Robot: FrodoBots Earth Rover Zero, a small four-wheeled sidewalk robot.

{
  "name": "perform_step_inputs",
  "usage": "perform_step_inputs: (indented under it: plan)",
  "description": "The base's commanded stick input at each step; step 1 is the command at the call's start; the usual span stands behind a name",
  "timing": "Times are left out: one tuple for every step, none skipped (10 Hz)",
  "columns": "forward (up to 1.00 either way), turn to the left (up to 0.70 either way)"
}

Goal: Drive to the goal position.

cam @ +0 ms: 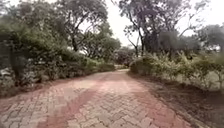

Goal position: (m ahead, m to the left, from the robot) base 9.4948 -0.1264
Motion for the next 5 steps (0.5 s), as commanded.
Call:
perform_step_inputs:
  plan:
    - [0.7, 0.0]
    - [0.7, 0.0]
    - [0.7, 0.0]
    - [0.7, 0.0]
    - [0.7, 0.0]
